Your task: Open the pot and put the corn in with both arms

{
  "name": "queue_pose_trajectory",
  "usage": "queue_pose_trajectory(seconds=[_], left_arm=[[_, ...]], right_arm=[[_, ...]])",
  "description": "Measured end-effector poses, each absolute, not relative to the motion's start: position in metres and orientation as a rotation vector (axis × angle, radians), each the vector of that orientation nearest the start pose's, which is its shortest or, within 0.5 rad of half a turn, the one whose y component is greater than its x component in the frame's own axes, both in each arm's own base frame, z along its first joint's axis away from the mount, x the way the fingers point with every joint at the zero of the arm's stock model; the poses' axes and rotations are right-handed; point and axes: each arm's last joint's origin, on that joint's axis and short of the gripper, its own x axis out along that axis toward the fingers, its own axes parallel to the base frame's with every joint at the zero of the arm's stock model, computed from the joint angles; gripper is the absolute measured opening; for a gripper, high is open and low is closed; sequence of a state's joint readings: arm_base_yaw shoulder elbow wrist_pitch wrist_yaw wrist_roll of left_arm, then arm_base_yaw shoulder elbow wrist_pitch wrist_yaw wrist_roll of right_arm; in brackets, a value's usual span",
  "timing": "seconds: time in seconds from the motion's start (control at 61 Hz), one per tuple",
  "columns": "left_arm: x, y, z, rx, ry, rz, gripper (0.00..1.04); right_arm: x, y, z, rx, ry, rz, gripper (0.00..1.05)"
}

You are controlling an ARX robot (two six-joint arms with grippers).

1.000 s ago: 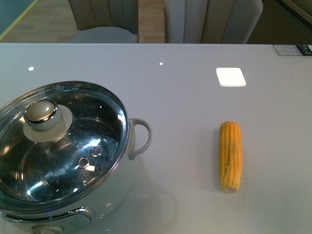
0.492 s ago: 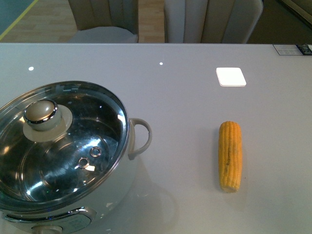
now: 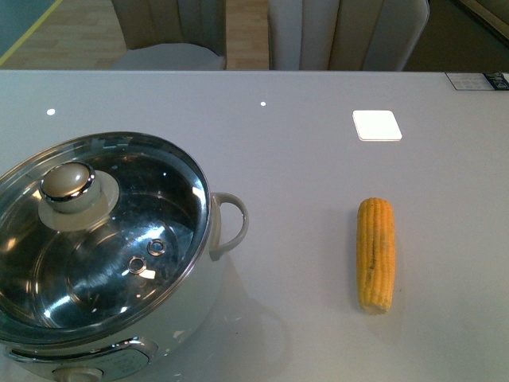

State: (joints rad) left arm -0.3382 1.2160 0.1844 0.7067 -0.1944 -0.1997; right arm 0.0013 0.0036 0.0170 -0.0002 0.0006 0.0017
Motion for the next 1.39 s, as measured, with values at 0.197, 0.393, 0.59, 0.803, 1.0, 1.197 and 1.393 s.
queue_pose_trajectory(seconds=[0.197, 0.393, 0.59, 0.803, 1.0, 1.197, 1.393], left_arm=[[0.217, -0.074, 0.111, -0.033, 0.364, -0.126, 0.98], [0.229, -0.077, 0.091, 0.013, 0.400, -0.109, 0.98], [0.236, -0.080, 0.075, 0.044, 0.448, -0.055, 0.98], [0.246, -0.085, 0.065, 0.038, 0.467, -0.019, 0.98], [0.249, -0.089, 0.063, 0.025, 0.469, -0.020, 0.90], [0.249, -0.091, 0.062, 0.009, 0.469, -0.018, 0.60], [0.249, -0.091, 0.062, 0.001, 0.463, -0.003, 0.42]], right_arm=[[0.097, 0.000, 0.169, 0.002, -0.013, 0.001, 0.96], [0.097, 0.000, 0.169, 0.002, -0.013, 0.001, 0.96], [0.097, 0.000, 0.169, 0.002, -0.013, 0.001, 0.96], [0.097, 0.000, 0.169, 0.002, -0.013, 0.001, 0.96], [0.097, 0.000, 0.169, 0.002, -0.013, 0.001, 0.96], [0.097, 0.000, 0.169, 0.002, -0.013, 0.001, 0.96], [0.097, 0.000, 0.169, 0.002, -0.013, 0.001, 0.96]])
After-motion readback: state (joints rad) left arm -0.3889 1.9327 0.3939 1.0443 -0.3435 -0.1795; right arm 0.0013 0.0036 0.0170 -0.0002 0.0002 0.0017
